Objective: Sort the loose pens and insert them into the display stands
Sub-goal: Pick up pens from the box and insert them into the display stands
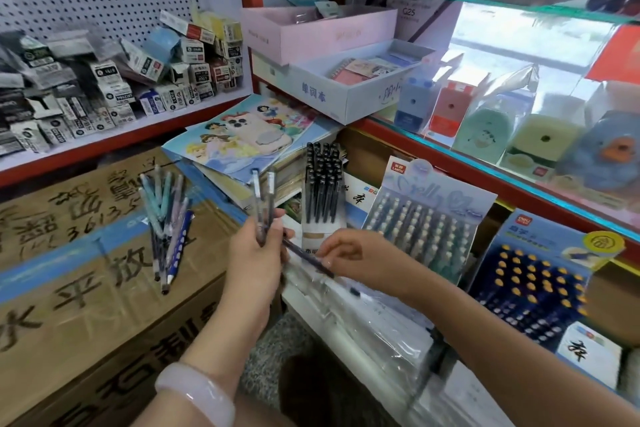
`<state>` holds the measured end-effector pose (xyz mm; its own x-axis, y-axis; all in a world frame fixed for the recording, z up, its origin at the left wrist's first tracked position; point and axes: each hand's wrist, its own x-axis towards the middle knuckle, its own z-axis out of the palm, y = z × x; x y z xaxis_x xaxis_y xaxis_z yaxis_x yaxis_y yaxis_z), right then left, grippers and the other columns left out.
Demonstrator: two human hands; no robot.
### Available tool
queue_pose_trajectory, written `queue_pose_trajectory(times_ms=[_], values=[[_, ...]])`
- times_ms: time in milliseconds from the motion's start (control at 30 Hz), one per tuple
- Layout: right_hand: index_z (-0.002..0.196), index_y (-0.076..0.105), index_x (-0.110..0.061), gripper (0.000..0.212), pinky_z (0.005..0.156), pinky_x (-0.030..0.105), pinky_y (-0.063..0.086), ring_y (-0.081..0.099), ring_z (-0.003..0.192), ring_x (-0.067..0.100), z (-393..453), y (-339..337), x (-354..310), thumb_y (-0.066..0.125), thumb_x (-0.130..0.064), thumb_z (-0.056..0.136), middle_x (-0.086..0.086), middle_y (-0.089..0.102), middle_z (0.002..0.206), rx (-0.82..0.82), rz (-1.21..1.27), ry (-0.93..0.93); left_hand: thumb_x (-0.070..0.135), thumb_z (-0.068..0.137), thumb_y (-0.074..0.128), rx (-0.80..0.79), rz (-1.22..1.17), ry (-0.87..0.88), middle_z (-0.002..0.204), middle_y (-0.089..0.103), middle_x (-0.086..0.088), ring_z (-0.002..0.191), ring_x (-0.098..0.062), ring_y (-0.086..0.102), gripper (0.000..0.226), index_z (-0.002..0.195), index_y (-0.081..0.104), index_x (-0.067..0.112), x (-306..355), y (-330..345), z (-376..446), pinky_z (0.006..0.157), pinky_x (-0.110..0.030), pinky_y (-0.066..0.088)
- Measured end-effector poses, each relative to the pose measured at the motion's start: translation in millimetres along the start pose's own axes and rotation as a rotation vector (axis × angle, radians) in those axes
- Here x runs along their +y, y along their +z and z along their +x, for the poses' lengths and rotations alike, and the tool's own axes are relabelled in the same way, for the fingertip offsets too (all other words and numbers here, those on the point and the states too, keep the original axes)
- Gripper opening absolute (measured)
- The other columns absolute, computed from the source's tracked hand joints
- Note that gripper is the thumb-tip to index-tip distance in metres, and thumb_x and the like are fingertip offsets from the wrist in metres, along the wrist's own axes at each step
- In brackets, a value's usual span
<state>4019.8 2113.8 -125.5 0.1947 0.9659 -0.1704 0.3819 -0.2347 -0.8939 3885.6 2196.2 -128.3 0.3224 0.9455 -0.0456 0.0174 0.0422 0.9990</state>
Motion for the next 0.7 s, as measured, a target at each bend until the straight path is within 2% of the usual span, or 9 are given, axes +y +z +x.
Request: queue_pose_trajectory(times_ms=[67, 133, 233, 367, 433, 467, 567, 633, 700], values=[[0.100, 0.064, -0.020, 0.011, 0.070, 0.007, 0.048, 0.060, 0.073, -0.011, 5.0, -1.5, -8.0, 0.055, -0.022, 0.093, -0.014, 0.065, 0.085, 0.049, -0.090, -0.055, 0.017, 0.096, 0.046, -0.109, 0.146, 0.058, 0.073, 0.062, 0.001, 0.054, -0.009, 0.048, 0.017, 0.099, 0.061, 0.026, -2.4, 4.4, -3.4, 0.053, -0.021, 0.041], [0.103, 0.061, -0.020, 0.012, 0.070, 0.012, 0.051, 0.062, 0.073, -0.004, 11.0, -0.7, -16.1, 0.055, -0.022, 0.093, -0.012, 0.066, 0.081, 0.077, -0.043, -0.073, 0.018, 0.096, 0.047, -0.159, 0.164, 0.071, 0.066, 0.061, 0.001, 0.050, -0.006, 0.051, 0.018, 0.100, 0.062, 0.027, -2.8, 6.6, -6.1, 0.054, -0.023, 0.043], [0.105, 0.059, -0.012, 0.014, 0.071, 0.023, 0.054, 0.061, 0.068, 0.010, 16.2, 6.7, -20.9, 0.056, -0.011, 0.092, 0.000, 0.065, 0.074, 0.036, 0.006, -0.095, 0.015, 0.097, 0.044, -0.185, 0.091, 0.054, 0.056, 0.058, 0.003, 0.046, -0.004, 0.052, 0.021, 0.096, 0.060, 0.028, -1.4, 6.3, -7.6, 0.046, -0.017, 0.042], [0.094, 0.057, -0.018, 0.007, 0.073, 0.027, 0.052, 0.062, 0.071, 0.011, 16.2, 9.5, -20.1, 0.055, -0.012, 0.091, -0.006, 0.062, 0.069, 0.078, -0.120, -0.133, 0.013, 0.097, 0.043, -0.246, 0.111, 0.058, 0.054, 0.058, 0.003, 0.047, -0.006, 0.053, 0.021, 0.096, 0.061, 0.025, -2.4, 5.5, -8.4, 0.045, -0.017, 0.043], [0.090, 0.056, -0.022, 0.006, 0.070, 0.026, 0.051, 0.062, 0.076, 0.010, 17.2, 9.0, -18.6, 0.058, -0.017, 0.090, -0.011, 0.061, 0.072, 0.152, -0.194, -0.137, 0.015, 0.097, 0.044, -0.257, 0.111, 0.043, 0.063, 0.060, 0.001, 0.050, -0.009, 0.056, 0.021, 0.102, 0.061, 0.026, -1.5, 5.3, -9.5, 0.047, -0.019, 0.045], [0.090, 0.056, -0.024, 0.005, 0.066, 0.021, 0.047, 0.060, 0.075, 0.007, 18.1, 6.5, -18.0, 0.059, -0.019, 0.090, -0.013, 0.061, 0.075, 0.198, -0.219, -0.132, 0.016, 0.097, 0.044, -0.245, 0.090, 0.028, 0.069, 0.062, 0.001, 0.051, -0.008, 0.056, 0.021, 0.102, 0.060, 0.029, -0.3, 4.7, -10.0, 0.047, -0.020, 0.046], [0.095, 0.056, -0.021, 0.005, 0.053, 0.010, 0.039, 0.054, 0.066, 0.001, 23.6, -11.4, -17.6, 0.058, -0.021, 0.090, -0.008, 0.063, 0.084, 0.369, -0.104, -0.083, 0.017, 0.097, 0.043, -0.155, -0.001, -0.023, 0.088, 0.064, 0.002, 0.048, -0.007, 0.051, 0.021, 0.100, 0.059, 0.031, 4.7, -0.8, -9.9, 0.044, -0.018, 0.043], [0.093, 0.053, -0.019, 0.006, 0.054, 0.015, 0.045, 0.056, 0.063, 0.002, 28.8, -28.7, -18.7, 0.059, -0.019, 0.090, -0.002, 0.063, 0.081, 0.507, 0.036, -0.088, 0.018, 0.098, 0.041, -0.081, -0.013, -0.039, 0.087, 0.062, 0.000, 0.049, -0.010, 0.045, 0.021, 0.105, 0.059, 0.025, 4.7, -6.8, -7.4, 0.040, -0.014, 0.038], [0.093, 0.051, -0.018, 0.010, 0.064, 0.023, 0.052, 0.064, 0.069, 0.009, 35.1, -42.1, -19.8, 0.059, -0.019, 0.090, 0.002, 0.063, 0.074, 0.633, 0.117, -0.129, 0.017, 0.099, 0.039, -0.040, -0.027, -0.052, 0.081, 0.059, -0.003, 0.050, -0.013, 0.038, 0.022, 0.108, 0.059, 0.020, 4.0, -11.2, -5.2, 0.037, -0.013, 0.034]])
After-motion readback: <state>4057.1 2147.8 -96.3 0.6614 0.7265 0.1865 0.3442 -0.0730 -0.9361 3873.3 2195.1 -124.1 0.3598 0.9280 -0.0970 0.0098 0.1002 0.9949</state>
